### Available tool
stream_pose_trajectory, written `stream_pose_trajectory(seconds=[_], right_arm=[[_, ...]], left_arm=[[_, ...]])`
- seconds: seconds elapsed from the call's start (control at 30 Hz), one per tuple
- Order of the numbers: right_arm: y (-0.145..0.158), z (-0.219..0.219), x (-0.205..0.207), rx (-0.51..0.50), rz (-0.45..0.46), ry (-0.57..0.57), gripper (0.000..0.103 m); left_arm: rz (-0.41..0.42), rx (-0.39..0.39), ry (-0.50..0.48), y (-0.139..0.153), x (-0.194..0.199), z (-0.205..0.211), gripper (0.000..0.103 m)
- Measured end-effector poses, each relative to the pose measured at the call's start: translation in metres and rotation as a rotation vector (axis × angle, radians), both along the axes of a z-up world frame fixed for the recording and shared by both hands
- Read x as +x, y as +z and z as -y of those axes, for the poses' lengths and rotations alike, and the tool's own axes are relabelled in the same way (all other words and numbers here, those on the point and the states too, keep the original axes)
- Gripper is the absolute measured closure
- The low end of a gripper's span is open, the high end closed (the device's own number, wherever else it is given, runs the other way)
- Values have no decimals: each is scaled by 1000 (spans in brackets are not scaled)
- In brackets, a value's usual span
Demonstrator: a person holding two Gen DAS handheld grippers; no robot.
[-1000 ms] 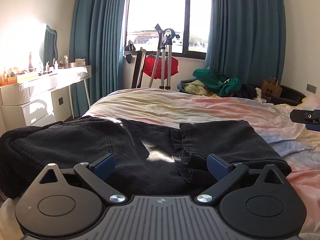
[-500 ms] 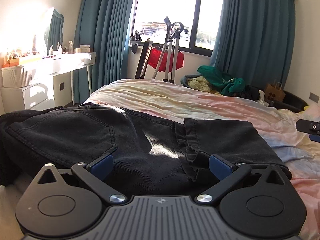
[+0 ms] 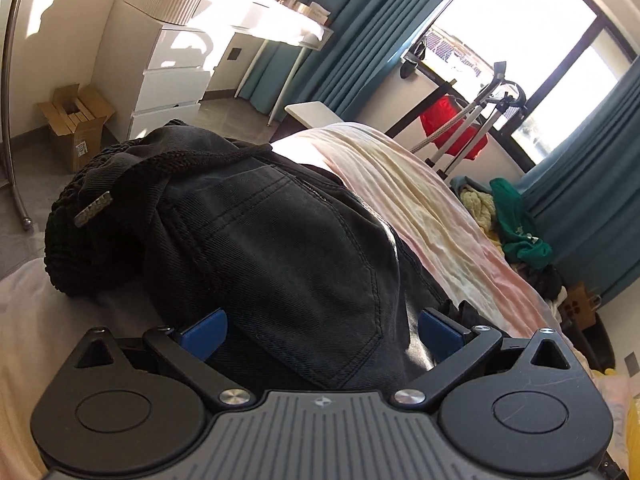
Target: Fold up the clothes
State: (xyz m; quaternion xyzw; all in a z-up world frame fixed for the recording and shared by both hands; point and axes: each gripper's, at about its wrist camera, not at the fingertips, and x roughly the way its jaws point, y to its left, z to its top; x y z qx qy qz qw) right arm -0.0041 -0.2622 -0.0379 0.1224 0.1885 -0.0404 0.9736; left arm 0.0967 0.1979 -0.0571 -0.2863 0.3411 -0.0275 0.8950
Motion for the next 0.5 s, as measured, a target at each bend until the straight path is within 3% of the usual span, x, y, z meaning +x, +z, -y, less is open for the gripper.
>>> stream_pose_trajectory(seconds=[0.2,0.47,0.5], right_arm=[[-7,-2,6,-8,-38,1,15],[-15,-12,15,-30,-76,13,15],[-15,-13,15,-36,-78,12,15]], left_arm=[[-40,-256,82,-35,6,-36,1],[-21,-412,173,-50,-18,-57,2],[-34,-391,169,-50,-21,-56,2]])
